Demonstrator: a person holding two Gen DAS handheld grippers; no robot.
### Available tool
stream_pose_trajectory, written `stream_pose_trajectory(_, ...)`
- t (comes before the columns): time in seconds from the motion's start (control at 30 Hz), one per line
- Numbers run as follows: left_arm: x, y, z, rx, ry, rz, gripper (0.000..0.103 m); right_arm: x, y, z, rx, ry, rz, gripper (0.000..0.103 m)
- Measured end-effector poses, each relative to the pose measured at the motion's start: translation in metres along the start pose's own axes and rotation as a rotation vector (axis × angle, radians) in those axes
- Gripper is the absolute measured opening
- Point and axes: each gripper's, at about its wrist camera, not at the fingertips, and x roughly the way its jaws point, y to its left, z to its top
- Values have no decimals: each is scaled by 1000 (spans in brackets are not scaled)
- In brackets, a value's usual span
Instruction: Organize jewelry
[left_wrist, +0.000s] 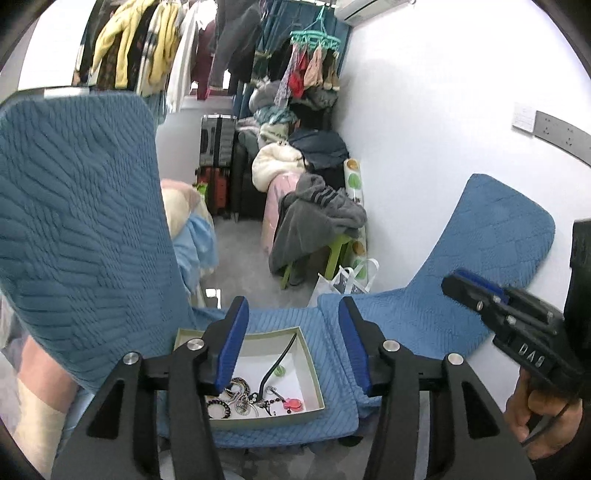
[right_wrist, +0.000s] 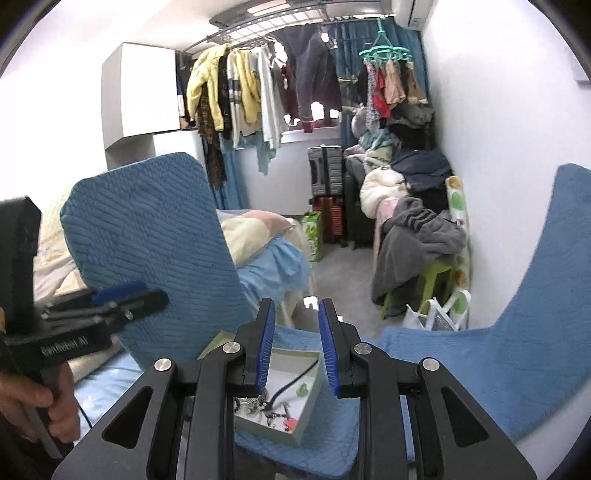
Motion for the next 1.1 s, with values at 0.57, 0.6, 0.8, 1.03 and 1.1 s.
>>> stream_pose_trajectory(0.57, -9, -7, -41, -3, 58, 105, 82, -1, 5, -76, 25, 146, -37, 38)
stream_pose_trajectory(0.6, -8, -5, -44, -5, 65, 110, 82, 0, 5, -79, 27, 153, -43, 43)
stream_pose_trajectory(0.8, -5, 4, -63, -63, 109, 155, 83, -9, 10, -90, 20, 134, -86, 95)
stream_pose_trajectory(1.03, -6, 5, -76, -69, 134, 182, 83, -5, 6, -104, 44, 185, -101, 102)
stream_pose_trajectory(1.1, -7, 7, -77, -70, 135, 189, 83, -3, 6, -106, 47, 196, -105, 102)
